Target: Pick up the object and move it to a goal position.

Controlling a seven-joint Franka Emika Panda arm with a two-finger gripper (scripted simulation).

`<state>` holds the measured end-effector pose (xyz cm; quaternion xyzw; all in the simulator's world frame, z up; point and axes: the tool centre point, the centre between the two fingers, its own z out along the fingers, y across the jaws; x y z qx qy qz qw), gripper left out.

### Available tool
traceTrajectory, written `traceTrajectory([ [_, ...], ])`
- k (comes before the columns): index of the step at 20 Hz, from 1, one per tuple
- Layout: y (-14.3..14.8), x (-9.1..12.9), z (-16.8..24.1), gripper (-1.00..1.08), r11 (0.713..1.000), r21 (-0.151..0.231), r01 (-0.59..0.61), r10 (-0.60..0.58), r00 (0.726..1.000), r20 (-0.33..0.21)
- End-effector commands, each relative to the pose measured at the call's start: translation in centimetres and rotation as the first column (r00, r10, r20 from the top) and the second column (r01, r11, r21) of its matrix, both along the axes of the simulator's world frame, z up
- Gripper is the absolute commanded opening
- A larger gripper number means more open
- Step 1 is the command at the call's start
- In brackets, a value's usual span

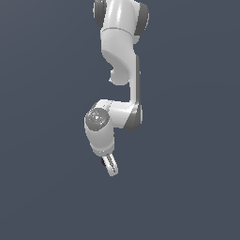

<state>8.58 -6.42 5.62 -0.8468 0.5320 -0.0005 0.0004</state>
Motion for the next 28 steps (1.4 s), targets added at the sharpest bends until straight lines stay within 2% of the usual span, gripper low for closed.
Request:
traceTrajectory([
  [1,0.0,-0.1,-1.5,1.00,1.000,0.000,0.002,-0.002,1.000,-0.001],
  [9,0.0,0.0,-2.8,1.00,1.000,0.000,0.003,-0.003,1.000,-0.001],
  [10,0.0,0.0,-2.8,-1.00,1.000,0.000,0.003,-0.003,1.000,-0.001],
  [28,0.3,-0.7,-2.3,-1.00,1.000,0.000,0.002,-0.002,1.000,-0.002],
])
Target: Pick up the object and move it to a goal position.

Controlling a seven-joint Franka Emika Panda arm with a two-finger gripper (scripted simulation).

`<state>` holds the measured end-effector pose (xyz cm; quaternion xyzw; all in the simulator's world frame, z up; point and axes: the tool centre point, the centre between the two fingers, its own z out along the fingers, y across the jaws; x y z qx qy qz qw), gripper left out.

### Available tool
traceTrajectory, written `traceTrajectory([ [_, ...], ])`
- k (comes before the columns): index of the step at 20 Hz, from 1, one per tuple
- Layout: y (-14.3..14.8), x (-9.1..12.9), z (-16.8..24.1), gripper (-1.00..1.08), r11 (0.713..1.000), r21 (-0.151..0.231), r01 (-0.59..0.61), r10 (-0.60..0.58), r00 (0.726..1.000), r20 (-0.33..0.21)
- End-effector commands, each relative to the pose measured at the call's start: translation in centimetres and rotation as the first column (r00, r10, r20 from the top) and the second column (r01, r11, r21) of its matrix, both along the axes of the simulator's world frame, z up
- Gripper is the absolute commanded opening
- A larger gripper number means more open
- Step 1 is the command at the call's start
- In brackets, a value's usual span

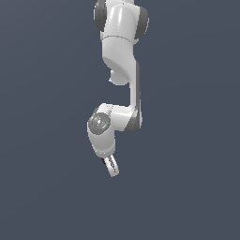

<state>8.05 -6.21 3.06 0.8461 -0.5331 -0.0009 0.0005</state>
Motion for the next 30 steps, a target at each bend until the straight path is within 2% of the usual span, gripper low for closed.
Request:
traceTrajectory([
  [1,0.2,-0.4,0.3,-1.00,1.000,0.000,0.000,0.000,1.000,0.001],
  [9,1.4,-2.8,2.0,-1.00,1.000,0.000,0.000,0.000,1.000,0.001],
  [22,4.5,-9.1,6.4,-1.00,1.000,0.001,-0.001,0.001,1.000,0.002],
  [30,5.6,-11.2,8.0,-1.00,1.000,0.001,0.000,0.000,1.000,0.002],
])
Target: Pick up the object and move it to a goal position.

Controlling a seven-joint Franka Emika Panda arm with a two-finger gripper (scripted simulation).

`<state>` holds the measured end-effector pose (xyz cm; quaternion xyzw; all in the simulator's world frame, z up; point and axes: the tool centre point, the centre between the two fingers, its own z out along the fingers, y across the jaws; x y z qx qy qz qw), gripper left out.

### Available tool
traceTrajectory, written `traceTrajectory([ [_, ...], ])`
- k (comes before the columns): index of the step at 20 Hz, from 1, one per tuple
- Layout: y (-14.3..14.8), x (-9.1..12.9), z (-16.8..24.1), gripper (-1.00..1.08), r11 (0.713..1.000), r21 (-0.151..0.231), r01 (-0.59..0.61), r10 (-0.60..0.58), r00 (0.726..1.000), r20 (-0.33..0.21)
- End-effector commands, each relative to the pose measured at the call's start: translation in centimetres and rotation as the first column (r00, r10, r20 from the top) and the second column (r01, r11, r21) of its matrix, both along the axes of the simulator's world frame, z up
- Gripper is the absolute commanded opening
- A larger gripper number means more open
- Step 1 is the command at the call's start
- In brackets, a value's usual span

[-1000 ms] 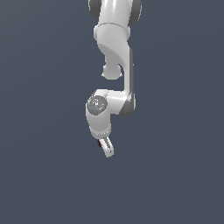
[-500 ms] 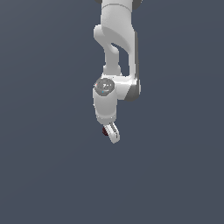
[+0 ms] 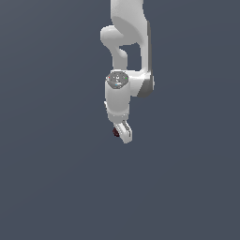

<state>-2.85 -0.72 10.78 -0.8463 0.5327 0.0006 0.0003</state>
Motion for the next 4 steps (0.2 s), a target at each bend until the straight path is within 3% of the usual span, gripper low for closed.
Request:
traceTrajectory([
  [1,0.20,-0.42,0.36,-1.00,1.000,0.000,0.001,-0.001,1.000,0.001],
  [4,0.28,-0.56,0.49,-1.00,1.000,0.000,0.001,-0.001,1.000,0.001],
])
